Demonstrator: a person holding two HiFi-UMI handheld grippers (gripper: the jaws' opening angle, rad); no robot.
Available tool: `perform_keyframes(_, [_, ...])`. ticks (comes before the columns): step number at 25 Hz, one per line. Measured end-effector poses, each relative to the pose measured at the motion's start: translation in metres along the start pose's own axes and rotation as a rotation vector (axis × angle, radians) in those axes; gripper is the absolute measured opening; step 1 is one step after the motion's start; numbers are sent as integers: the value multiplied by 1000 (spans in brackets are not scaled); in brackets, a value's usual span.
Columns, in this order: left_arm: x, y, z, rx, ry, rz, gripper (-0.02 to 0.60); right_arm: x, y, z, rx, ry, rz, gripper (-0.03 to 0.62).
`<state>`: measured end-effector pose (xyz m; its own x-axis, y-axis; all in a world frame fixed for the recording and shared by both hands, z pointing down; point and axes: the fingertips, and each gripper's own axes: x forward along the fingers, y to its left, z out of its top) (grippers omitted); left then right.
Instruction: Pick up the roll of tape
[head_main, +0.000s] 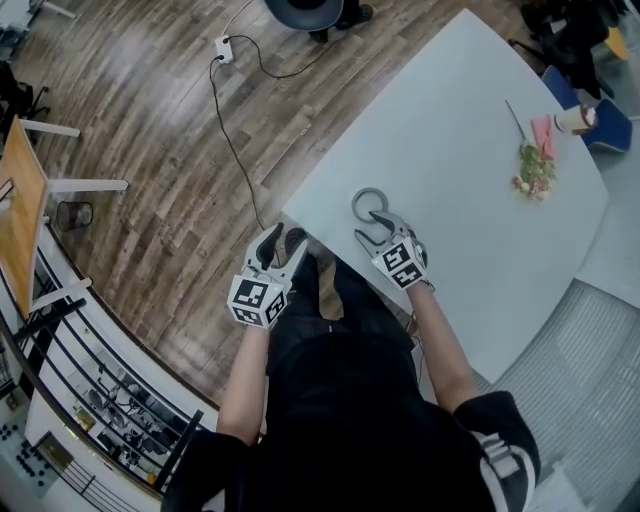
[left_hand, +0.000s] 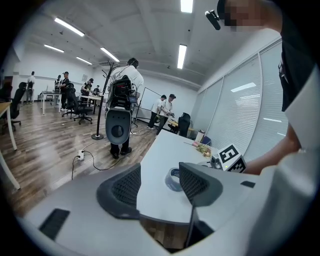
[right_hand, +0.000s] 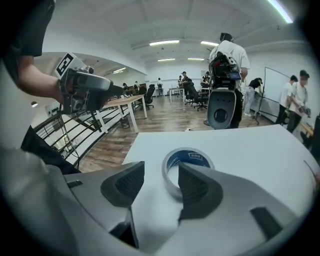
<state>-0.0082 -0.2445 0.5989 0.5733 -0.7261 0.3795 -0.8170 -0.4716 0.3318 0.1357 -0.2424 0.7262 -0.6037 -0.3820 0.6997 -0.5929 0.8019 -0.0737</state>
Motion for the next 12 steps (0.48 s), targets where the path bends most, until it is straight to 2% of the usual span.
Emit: perform_keyframes(12, [6, -5, -10, -3, 18, -4, 238, 15, -9, -10, -96, 78, -17, 190])
